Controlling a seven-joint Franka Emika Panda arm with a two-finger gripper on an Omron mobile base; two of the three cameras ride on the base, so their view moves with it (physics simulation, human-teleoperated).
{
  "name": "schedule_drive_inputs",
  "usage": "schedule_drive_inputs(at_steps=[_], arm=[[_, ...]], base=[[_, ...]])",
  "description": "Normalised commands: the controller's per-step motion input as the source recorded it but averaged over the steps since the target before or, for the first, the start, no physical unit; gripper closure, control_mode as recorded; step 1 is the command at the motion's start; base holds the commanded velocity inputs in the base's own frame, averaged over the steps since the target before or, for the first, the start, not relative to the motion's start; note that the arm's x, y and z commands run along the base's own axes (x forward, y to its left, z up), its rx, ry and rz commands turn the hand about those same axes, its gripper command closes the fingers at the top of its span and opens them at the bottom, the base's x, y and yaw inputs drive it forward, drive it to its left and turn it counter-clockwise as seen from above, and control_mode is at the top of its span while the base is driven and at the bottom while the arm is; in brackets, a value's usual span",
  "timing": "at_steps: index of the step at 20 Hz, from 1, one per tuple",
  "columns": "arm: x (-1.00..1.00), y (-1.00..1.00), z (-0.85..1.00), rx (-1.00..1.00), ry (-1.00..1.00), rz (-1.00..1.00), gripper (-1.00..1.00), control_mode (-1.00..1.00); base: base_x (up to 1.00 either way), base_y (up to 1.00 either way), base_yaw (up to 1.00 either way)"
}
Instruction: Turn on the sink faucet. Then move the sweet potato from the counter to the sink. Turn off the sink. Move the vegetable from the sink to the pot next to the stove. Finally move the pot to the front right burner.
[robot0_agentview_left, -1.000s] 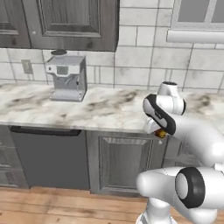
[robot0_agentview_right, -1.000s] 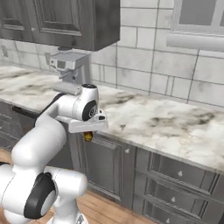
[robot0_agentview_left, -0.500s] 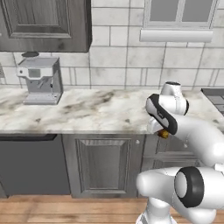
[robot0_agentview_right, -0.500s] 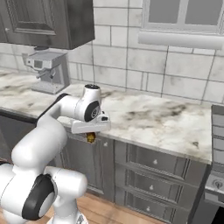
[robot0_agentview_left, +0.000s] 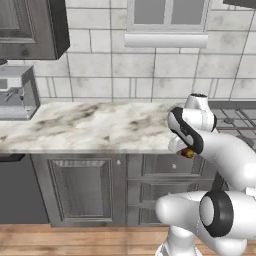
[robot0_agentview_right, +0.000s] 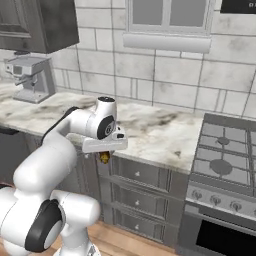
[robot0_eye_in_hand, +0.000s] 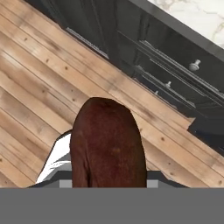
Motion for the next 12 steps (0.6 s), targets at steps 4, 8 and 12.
schedule_drive_inputs(at_steps=[4,8,12], arm=[[0.0,0.0,0.0,0.0,0.0,0.0,1.0,1.0],[0.0,0.0,0.0,0.0,0.0,0.0,1.0,1.0],[0.0,0.0,0.0,0.0,0.0,0.0,1.0,1.0]], base=[[0.01,-0.87,-0.01],[0.06,-0.86,-0.02],[0.06,-0.83,-0.02]])
